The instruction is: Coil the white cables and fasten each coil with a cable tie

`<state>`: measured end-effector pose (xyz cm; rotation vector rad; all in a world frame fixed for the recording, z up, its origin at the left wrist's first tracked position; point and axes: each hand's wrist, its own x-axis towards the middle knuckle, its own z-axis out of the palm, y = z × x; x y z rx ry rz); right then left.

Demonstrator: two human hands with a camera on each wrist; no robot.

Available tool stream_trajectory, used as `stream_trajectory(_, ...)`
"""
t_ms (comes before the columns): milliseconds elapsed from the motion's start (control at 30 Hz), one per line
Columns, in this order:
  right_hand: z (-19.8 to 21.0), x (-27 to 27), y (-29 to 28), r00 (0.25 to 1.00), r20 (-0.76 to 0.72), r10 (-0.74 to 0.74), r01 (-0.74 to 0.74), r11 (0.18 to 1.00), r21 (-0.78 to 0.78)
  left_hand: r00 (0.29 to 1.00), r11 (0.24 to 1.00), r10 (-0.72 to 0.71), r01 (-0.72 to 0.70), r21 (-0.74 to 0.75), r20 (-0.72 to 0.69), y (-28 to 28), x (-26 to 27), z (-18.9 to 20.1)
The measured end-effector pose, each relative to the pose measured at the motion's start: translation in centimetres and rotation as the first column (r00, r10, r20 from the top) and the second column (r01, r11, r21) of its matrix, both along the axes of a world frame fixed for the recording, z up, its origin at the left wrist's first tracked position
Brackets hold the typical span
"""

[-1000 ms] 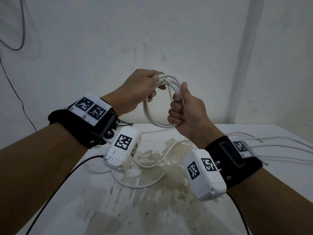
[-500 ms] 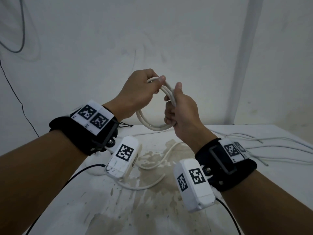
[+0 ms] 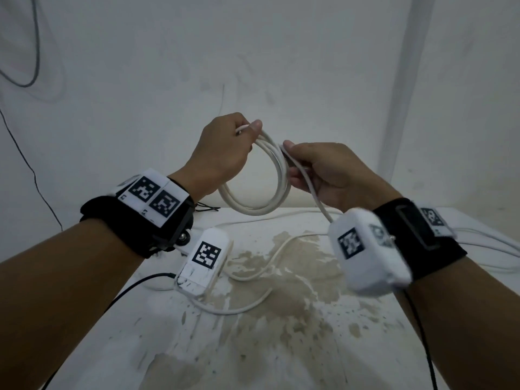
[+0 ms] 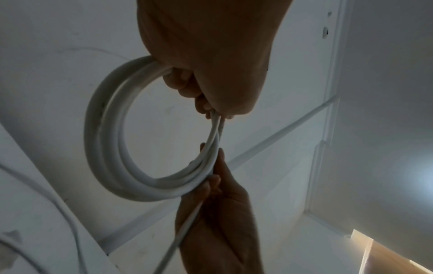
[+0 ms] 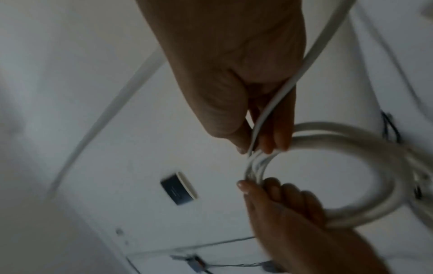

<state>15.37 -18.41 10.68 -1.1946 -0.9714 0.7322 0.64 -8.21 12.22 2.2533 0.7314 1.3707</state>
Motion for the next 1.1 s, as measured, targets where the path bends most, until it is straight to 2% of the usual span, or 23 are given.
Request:
stream_trajectory(67,-0.2,0.7,-0.1,0.982,-0.162,0.093,-0.097,0.995,-0.017,0.999,0.999,-0.040,0.040,-0.008,0.006,-0.1,0.1,0.2)
stream_trajectory(167,-1.1,0.8,0.0,0.947,-0.243,0.211,-0.232,0.970,-0.064,0.979,0.974,-0.192,0.199,-0.106,0.076,-0.1,0.0,0.4)
stream_trajectory(233,-1.7,0.2,-0.1,0.884,-0.346,0.313,-0.347,0.937,-0.039,0.969,0.963,-0.233,0.242,-0.120,0.082,0.1,-0.1,0.4)
stream_trajectory(300,-2.2,0.0,0.1,0.810,-0.417,0.412,-0.447,0.895,0.015,0.973,0.970,-0.228,0.231,-0.077,0.045,0.1,-0.1,0.2)
stream_trajectory(367,-2.2,-0.2,0.4,0.763,-0.420,0.492,-0.515,0.855,0.066,0.988,0.988,-0.147,0.149,0.045,-0.045,0.3,-0.2,0.1)
stream_trajectory(433,-1.9,-0.8,0.7,0.760,-0.402,0.510,-0.529,0.845,0.072,0.992,0.983,-0.053,0.072,0.169,-0.115,0.6,-0.2,-0.1)
stream_trajectory(500,-1.5,-1.7,1.2,0.845,-0.326,0.424,-0.443,0.896,0.017,0.991,0.976,-0.007,0.035,0.216,-0.133,0.7,-0.1,-0.3)
stream_trajectory(600,-1.5,-2.9,2.2,0.957,-0.226,0.180,-0.184,0.983,0.006,0.983,0.980,0.077,-0.042,0.197,-0.169,0.6,0.3,-0.7)
stream_trajectory(667,-1.5,-3.0,2.8,0.969,-0.243,0.045,-0.030,0.997,0.065,0.955,0.957,0.221,-0.172,0.234,-0.200,0.2,0.4,-1.3)
stream_trajectory(733,-1.4,-2.6,3.3,0.942,-0.330,-0.052,0.101,0.986,0.131,0.951,0.935,0.281,-0.241,0.261,-0.127,-1.2,0.0,-1.9)
stream_trajectory(767,-1.2,-2.2,3.5,0.924,-0.375,-0.077,0.148,0.975,0.165,0.959,0.954,0.245,-0.213,0.209,-0.141,-1.9,-0.1,-2.2)
stream_trajectory(800,-1.0,-1.9,3.6,0.907,-0.413,-0.083,0.179,0.964,0.199,0.960,0.987,0.156,-0.146,0.060,-0.234,-2.9,-0.1,-2.7)
stream_trajectory(833,-0.7,-1.7,3.6,0.892,-0.445,-0.075,0.195,0.953,0.231,0.947,0.978,-0.006,-0.062,-0.201,-0.321,-4.2,0.1,-3.5)
stream_trajectory(867,-0.5,-1.5,3.6,0.880,-0.471,-0.057,0.199,0.946,0.257,0.930,0.860,-0.198,0.015,-0.510,-0.309,-5.4,0.3,-4.2)
stream_trajectory(900,-0.3,-1.5,3.5,0.872,-0.488,-0.037,0.195,0.941,0.276,0.925,0.658,-0.331,0.084,-0.749,-0.187,-6.0,0.7,-4.9)
stream_trajectory(933,-0.2,-1.7,3.4,0.867,-0.497,-0.023,0.190,0.939,0.287,0.930,0.444,-0.368,0.174,-0.879,-0.002,-6.3,1.0,-5.4)
stream_trajectory(967,-0.1,-1.9,3.3,0.866,-0.499,-0.018,0.188,0.938,0.292,0.929,0.269,-0.317,0.283,-0.921,0.193,-6.0,1.6,-5.8)
stream_trajectory(1000,-0.1,-2.1,3.2,0.868,-0.496,-0.022,0.190,0.937,0.292,0.907,0.139,-0.199,0.402,-0.905,0.372,-5.6,2.2,-5.9)
stream_trajectory(1033,-0.1,-2.2,3.0,0.871,-0.491,-0.032,0.195,0.938,0.286,0.858,0.072,-0.050,0.514,-0.855,0.511,-5.0,2.7,-5.8)
stream_trajectory(1067,-0.3,-2.2,3.0,0.874,-0.483,-0.048,0.204,0.940,0.275,0.793,0.066,0.090,0.599,-0.798,0.602,-4.5,3.2,-5.5)
stream_trajectory(1100,-0.5,-2.2,2.8,0.878,-0.473,-0.071,0.216,0.941,0.260,0.732,0.109,0.203,0.643,-0.758,0.650,-4.0,3.5,-5.1)
